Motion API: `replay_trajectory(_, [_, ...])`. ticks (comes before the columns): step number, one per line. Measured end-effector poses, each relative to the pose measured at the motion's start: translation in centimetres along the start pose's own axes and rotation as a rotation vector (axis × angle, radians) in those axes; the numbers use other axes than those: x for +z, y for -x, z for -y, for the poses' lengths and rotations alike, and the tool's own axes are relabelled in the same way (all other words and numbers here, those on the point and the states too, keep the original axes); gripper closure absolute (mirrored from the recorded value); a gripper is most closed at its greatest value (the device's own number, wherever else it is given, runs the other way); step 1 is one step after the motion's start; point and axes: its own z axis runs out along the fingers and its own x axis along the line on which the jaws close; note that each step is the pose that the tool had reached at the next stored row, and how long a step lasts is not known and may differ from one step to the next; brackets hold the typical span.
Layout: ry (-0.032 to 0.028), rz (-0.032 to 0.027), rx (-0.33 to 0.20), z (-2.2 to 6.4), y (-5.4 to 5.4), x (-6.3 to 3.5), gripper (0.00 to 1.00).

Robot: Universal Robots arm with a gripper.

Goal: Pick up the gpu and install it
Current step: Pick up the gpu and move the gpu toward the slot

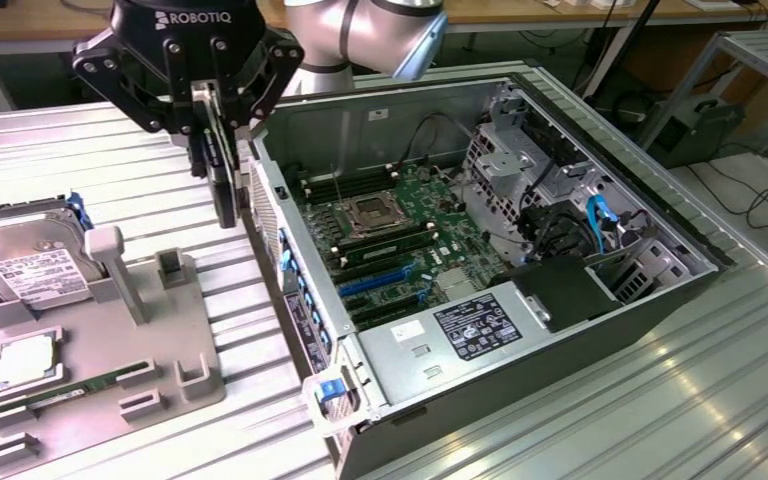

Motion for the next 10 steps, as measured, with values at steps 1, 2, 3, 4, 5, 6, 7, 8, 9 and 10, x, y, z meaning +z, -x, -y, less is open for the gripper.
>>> replay_trajectory(1, [0.0, 0.0001, -0.002, -0.01, 0.1, 0.01, 0.72])
replay_trajectory(2, [0.0, 0.0003, -0.008, -0.02, 0.2, 0.02, 0.72])
replay_trajectory(3, [0.0, 0.0006, -0.016, -0.03, 0.3, 0.03, 0.72])
replay_trajectory(4, [-0.0001, 0.001, -0.026, -0.03, 0.4, 0.04, 0.72])
replay_trajectory(5, [-0.0001, 0.0012, -0.03, -0.03, 0.6, 0.06, 0.72])
replay_trajectory(6, [-0.0001, 0.0012, -0.03, -0.03, 0.8, 0.08, 0.72])
replay_trajectory(7, [0.0, 0.0013, -0.03, -0.04, 1.0, 0.09, 0.72])
replay_trajectory(8, [-0.0001, 0.0013, -0.03, -0.04, 1.2, 0.09, 0.72])
replay_trajectory(9, [-0.0001, 0.0014, -0.03, -0.04, 1.4, 0.1, 0.72])
replay_trajectory(10, [-0.0001, 0.0017, -0.03, -0.04, 1.6, 0.11, 0.72])
